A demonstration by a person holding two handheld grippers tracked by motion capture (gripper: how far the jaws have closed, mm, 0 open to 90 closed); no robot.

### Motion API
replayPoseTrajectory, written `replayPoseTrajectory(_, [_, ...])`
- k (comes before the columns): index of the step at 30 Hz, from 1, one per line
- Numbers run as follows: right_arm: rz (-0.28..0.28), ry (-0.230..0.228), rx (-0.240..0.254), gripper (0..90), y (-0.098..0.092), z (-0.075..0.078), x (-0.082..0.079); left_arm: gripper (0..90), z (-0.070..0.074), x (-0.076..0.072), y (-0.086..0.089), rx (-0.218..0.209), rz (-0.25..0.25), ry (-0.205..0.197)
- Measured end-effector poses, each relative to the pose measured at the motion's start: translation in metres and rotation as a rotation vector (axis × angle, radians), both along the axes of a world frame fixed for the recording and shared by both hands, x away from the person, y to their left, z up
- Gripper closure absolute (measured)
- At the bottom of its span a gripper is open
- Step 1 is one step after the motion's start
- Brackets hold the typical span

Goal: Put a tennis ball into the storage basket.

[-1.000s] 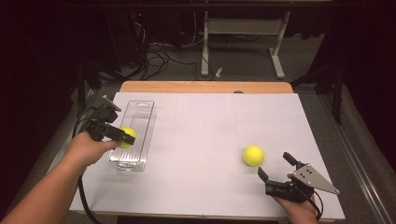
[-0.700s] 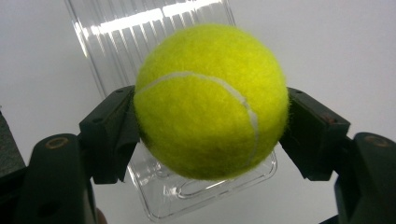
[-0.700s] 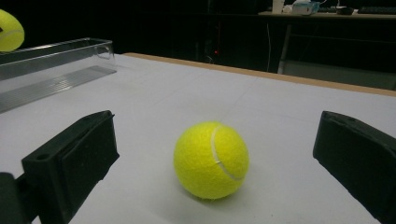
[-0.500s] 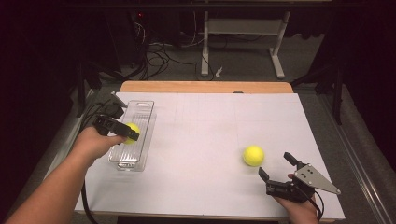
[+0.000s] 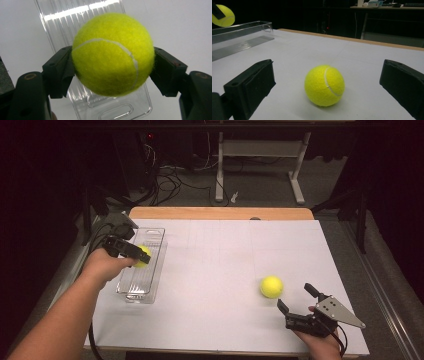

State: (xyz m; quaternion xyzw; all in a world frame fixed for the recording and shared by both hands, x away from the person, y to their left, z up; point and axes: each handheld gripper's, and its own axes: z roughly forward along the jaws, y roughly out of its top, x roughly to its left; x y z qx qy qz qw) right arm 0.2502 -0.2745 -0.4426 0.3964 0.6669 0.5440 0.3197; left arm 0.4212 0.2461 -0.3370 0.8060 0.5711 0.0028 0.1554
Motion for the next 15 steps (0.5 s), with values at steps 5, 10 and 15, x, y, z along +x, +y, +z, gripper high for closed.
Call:
replayPoseTrajectory(5, [-0.002,-0.001,0.003,0.3,-0.001,0.000,0.000,26.8,0.000,0.006,-0.002,0.007,0.000,0.002])
replayPoseTrajectory(10, [-0.001,-0.001,0.004,0.3,-0.001,0.000,0.000,26.8,-0.004,0.011,-0.004,0.018,0.002,0.007])
replayPoseTrajectory(15, [-0.002,0.001,0.004,0.3,-0.001,0.000,0.000,26.7,-0.011,0.015,-0.006,0.035,0.006,0.010])
